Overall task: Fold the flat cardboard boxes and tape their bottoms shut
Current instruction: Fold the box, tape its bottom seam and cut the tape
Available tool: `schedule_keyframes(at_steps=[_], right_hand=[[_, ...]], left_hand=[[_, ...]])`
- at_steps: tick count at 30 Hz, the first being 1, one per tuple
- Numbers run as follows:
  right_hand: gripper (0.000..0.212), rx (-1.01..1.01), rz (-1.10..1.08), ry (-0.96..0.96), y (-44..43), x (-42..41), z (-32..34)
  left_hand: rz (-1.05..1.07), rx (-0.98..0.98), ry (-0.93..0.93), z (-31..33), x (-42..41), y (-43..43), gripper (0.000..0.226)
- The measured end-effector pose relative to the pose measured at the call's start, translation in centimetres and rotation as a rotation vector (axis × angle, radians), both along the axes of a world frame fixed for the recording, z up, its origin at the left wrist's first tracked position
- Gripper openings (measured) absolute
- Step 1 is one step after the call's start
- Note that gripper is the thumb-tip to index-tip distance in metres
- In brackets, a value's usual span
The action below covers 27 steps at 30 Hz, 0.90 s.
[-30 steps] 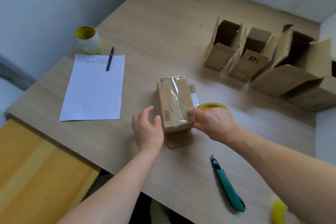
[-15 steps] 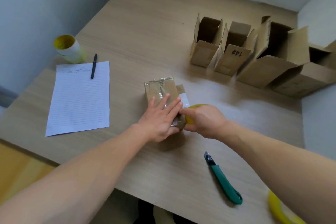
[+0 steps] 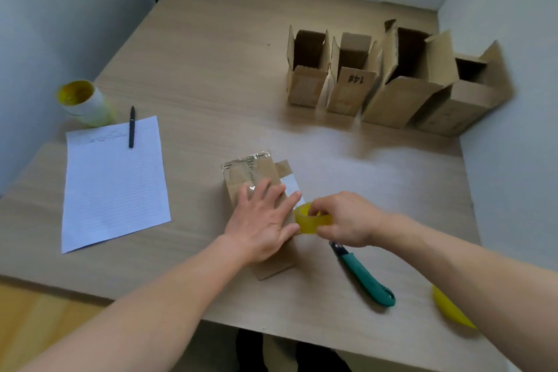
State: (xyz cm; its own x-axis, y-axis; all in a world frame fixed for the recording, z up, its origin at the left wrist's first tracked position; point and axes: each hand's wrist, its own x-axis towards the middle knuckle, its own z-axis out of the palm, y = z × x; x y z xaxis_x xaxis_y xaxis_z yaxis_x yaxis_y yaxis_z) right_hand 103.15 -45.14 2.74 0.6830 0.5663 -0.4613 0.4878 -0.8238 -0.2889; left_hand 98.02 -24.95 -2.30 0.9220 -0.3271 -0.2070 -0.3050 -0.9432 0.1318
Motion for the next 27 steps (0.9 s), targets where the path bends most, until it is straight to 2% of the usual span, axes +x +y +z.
schedule_keyframes(at_steps=[3, 5, 8, 12, 14, 16, 19, 22, 25, 27], right_hand=[[0.031, -0.006, -0.057, 0.045, -0.4, 0.2, 0.2], [0.025, -0.044, -0.053, -0.004, -0.6, 0.2, -0.2], [0.024, -0.07, -0.082, -0.11, -0.1, 0.1, -0.4], [0.017, -0.071, -0.062, -0.273, 0.7, -0.3, 0.1], [0.018, -0.058, -0.059, -0.314, 0.6, -0.4, 0.3], [0.019, -0.038, -0.052, -0.334, 0.7, -0.5, 0.3], [0.023, -0.058, -0.011, -0.374, 0.8, -0.2, 0.1], [0.028, -0.066, 0.012, -0.396, 0.6, -0.3, -0.2], [0.024, 0.208, -0.011, -0.495, -0.6, -1.2, -0.3], [0.037, 0.385, -0.121, -0.562, -2.1, -2.2, -0.4]], left_hand=[[-0.085, -0.016, -0.041, -0.9, 0.1, 0.0, 0.073], [-0.137, -0.03, 0.017, -0.9, 0.2, 0.1, 0.08], [-0.168, -0.089, 0.058, -0.2, 0.8, -0.2, 0.076], [-0.008, -0.312, 0.037, 0.4, 1.9, -1.0, 0.083], [0.044, -0.363, 0.049, 0.7, 2.5, -1.7, 0.082], [0.07, -0.349, 0.104, 0.9, 3.1, -2.3, 0.07], [0.133, -0.294, 0.176, 1.1, 3.9, -3.0, 0.037], [0.228, -0.281, 0.2, 1.4, 4.3, -3.8, 0.025], [0.278, -0.313, 0.204, 1.6, 4.7, -3.9, 0.016], [0.301, -0.355, 0.21, 1.5, 4.8, -3.9, 0.016]])
